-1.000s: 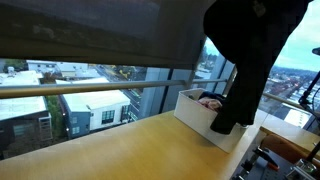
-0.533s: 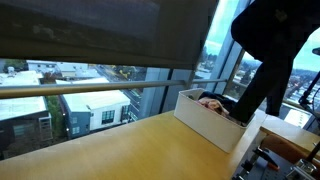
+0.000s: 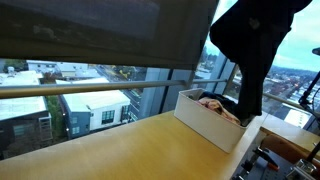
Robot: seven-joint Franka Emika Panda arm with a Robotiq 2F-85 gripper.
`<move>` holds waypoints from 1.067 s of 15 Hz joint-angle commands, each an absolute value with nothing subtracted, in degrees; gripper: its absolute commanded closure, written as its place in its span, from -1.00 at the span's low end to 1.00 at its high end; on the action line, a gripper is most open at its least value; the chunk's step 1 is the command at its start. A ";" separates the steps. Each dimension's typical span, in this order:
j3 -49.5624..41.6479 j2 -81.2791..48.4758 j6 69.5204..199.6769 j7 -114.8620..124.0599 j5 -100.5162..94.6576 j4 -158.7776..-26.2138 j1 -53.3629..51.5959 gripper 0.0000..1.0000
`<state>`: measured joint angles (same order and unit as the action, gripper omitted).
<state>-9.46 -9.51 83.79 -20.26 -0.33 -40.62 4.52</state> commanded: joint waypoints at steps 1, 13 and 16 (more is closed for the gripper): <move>-9.22 -13.90 83.79 -20.28 0.74 -34.66 4.48 0.95; -9.02 -19.95 86.94 -19.48 1.48 -34.65 4.78 0.95; -9.29 -20.67 89.80 -19.40 0.66 -39.06 5.17 0.95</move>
<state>-9.05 -19.95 86.19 -19.73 0.22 -36.91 4.42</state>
